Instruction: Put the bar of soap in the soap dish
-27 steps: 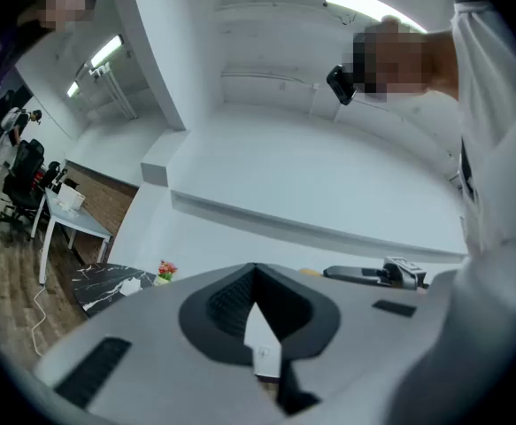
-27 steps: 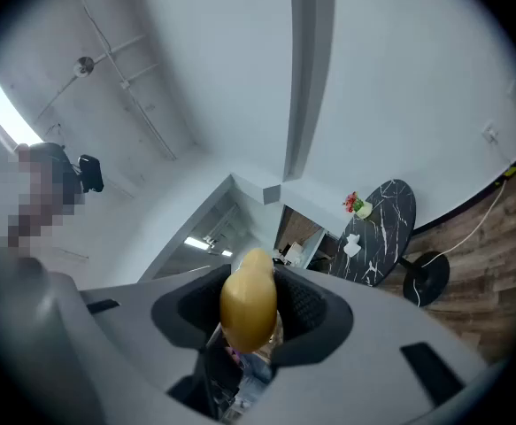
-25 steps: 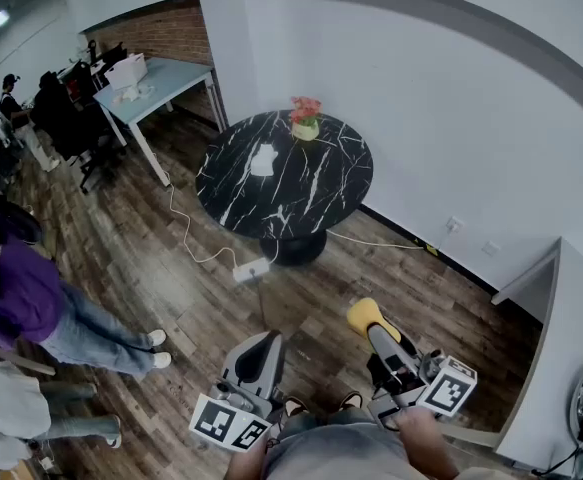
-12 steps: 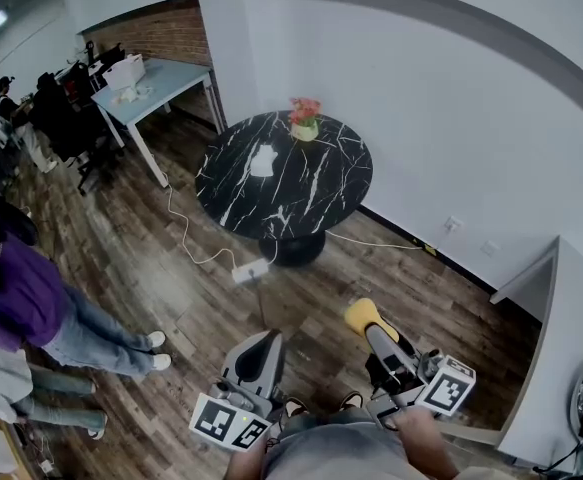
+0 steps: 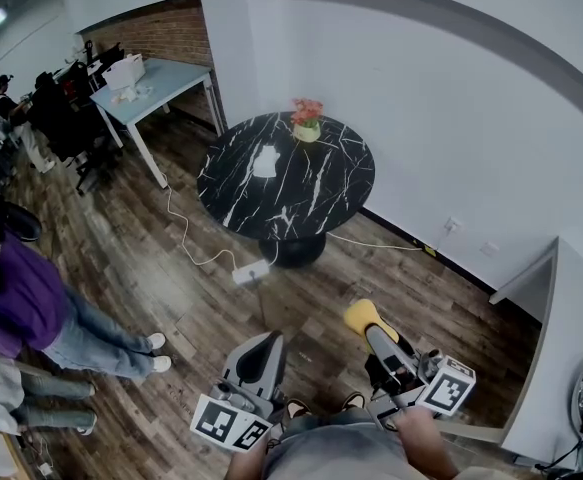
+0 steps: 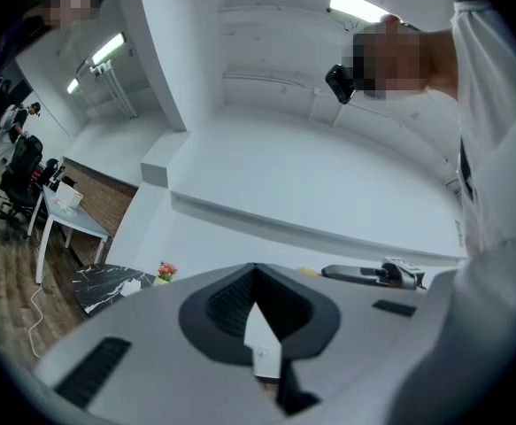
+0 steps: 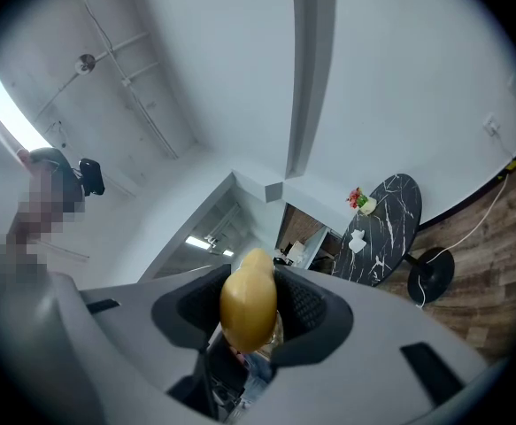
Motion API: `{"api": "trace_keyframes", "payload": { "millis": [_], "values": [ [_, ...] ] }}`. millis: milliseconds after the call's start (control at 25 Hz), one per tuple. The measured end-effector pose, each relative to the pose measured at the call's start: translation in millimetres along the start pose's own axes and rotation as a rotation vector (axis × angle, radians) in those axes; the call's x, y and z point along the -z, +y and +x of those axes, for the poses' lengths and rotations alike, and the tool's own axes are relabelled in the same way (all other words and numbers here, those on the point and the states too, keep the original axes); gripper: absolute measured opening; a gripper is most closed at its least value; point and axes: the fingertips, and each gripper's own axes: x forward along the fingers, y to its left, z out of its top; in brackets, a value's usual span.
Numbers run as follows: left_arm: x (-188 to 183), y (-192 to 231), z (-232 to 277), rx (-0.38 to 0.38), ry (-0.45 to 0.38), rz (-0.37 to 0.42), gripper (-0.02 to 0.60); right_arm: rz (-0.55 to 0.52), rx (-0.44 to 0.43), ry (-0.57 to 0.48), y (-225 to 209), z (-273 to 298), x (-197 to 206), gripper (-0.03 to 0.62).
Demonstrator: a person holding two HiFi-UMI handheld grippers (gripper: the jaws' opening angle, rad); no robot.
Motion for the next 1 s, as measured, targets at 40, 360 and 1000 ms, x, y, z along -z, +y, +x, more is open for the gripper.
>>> {"api": "trace_keyframes", "payload": {
  "millis": [40,360,1000],
  "values": [
    [-1,1,-1,0.001,-0.001,0.0,0.002,-0.001,0.0,0.0,2,2,2,0.16],
    [-3,15,-12,0.019,0.002,0.01,0.002,-0.016,0.008,0.001,9,14,19,0.16],
    [4,36,3,0.014,0.021,0.008,0.002,-0.022,0.002,0.022,-5,43,20,0.16]
  ]
}}
